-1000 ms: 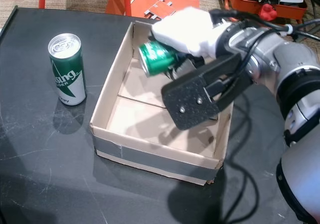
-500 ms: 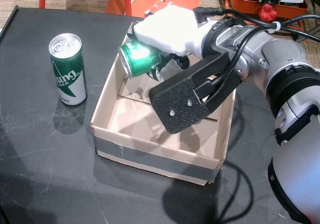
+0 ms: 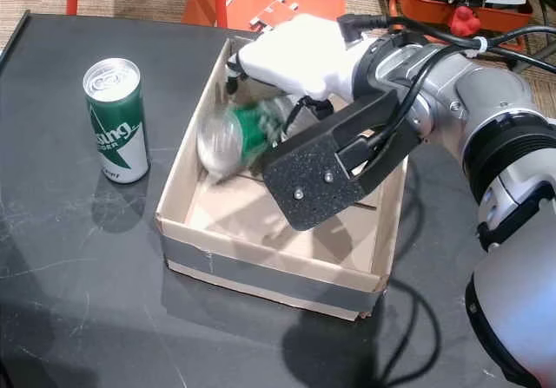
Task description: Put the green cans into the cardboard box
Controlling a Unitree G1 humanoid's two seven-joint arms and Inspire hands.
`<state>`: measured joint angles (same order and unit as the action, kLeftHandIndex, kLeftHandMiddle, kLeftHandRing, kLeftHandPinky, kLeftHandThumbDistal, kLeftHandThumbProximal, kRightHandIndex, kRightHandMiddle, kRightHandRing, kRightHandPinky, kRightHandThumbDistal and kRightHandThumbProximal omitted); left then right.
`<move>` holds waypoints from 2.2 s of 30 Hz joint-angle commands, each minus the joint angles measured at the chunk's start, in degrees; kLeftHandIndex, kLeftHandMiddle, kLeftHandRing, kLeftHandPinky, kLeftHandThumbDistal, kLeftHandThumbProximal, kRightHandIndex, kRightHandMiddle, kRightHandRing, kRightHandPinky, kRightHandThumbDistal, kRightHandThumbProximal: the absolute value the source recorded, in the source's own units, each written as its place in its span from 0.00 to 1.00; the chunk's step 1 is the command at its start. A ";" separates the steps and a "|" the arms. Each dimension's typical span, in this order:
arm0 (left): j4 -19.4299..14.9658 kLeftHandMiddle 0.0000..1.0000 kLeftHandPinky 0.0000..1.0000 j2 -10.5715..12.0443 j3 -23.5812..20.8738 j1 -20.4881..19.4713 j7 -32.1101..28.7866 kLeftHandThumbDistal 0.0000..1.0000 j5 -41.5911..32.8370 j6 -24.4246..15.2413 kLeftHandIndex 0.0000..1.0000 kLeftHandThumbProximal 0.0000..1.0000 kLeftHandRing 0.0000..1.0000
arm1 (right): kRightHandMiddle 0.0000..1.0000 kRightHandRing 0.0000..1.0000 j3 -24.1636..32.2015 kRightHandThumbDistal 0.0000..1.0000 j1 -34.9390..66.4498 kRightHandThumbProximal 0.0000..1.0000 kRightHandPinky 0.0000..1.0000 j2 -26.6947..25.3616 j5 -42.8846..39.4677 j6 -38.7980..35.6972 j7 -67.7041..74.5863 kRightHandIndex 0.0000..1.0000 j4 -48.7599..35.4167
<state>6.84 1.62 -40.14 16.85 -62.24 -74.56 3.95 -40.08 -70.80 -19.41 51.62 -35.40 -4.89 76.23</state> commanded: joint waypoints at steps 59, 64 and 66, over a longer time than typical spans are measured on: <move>64.62 1.00 1.00 -15.59 21.56 29.84 9.23 1.00 58.97 -46.87 1.00 0.40 1.00 | 0.85 0.85 40.41 0.93 28.83 0.64 0.89 -6.19 -44.40 -28.60 -10.50 0.83 -9.84; 64.79 1.00 1.00 -14.58 22.97 30.24 11.29 1.00 60.23 -47.75 1.00 0.39 1.00 | 0.85 0.85 40.89 0.95 29.20 0.63 0.88 -5.57 -44.99 -28.15 -11.18 0.83 -9.05; 64.92 1.00 1.00 -14.14 23.33 30.42 11.83 1.00 60.57 -47.65 1.00 0.38 1.00 | 0.85 0.85 41.13 0.96 29.33 0.63 0.88 -5.59 -45.22 -28.11 -11.62 0.84 -8.89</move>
<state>71.01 -13.14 -17.42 46.59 -50.66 -15.51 -43.15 0.61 -42.50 -25.27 7.27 -63.84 -16.07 66.77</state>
